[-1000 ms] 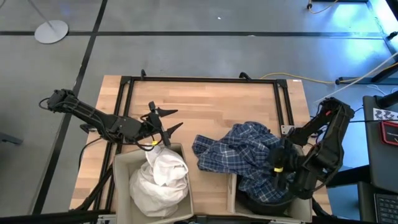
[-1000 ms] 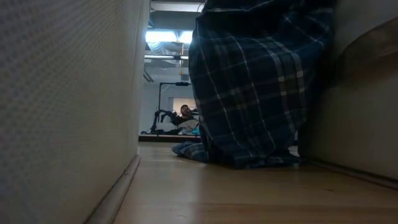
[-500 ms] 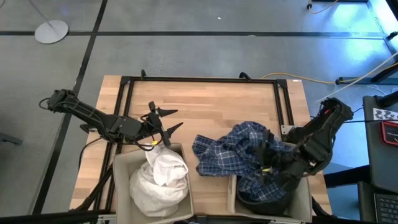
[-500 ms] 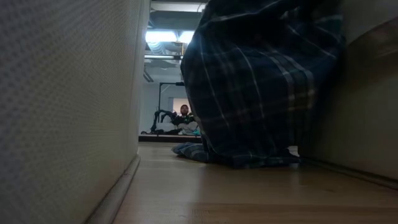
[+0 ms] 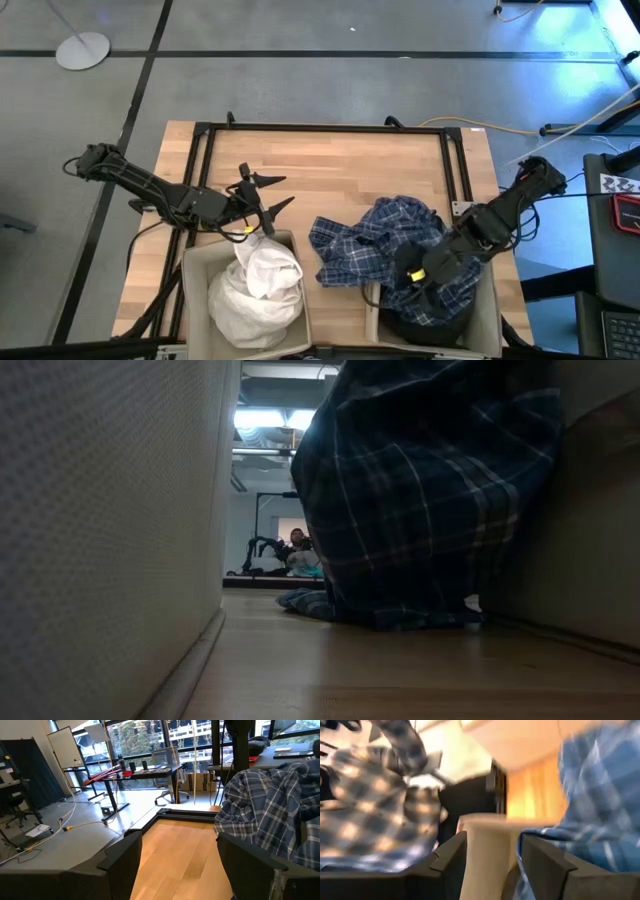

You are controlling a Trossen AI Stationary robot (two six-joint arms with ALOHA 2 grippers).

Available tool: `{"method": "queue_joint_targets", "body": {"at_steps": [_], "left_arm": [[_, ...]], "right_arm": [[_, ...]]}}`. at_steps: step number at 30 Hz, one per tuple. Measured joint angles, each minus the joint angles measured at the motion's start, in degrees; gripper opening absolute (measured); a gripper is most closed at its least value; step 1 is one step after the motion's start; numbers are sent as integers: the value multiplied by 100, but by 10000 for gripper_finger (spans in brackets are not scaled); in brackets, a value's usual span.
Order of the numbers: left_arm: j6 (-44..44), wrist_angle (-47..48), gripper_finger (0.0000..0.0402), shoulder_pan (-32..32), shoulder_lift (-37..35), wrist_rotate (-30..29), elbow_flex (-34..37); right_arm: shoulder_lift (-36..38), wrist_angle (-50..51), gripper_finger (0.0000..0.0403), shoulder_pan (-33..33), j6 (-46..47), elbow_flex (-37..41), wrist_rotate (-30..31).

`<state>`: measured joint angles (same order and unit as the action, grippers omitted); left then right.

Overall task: Sort clothes
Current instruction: Put the blue checkered shirt into the right laundry organizer

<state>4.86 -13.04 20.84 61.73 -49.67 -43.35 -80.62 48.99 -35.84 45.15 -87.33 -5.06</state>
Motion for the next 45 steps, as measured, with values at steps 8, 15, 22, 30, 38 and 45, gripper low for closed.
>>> {"method": "queue_joint_targets", "body": {"at_steps": [8, 15, 22, 30, 38, 45], "left_arm": [[33, 15, 251, 0, 0, 0, -2], [43, 51, 251, 2, 0, 0, 0], [25, 50, 251, 1, 0, -1, -1], [11, 33, 251, 0, 0, 0, 0], [22, 35, 251, 0, 0, 0, 0], [48, 37, 251, 0, 0, 0, 0]], "right_arm": [[0, -262, 184, 417, -1538, -2, 1042], [5, 1382, 184, 418, -274, -2, 83], [68, 2613, 184, -16, 2045, -4, -713], [388, 1760, 184, -131, 2773, -4, -1133], [914, 686, 184, -14, 1732, -7, -823], [1478, 1021, 184, -17, 2217, -10, 36]]}}
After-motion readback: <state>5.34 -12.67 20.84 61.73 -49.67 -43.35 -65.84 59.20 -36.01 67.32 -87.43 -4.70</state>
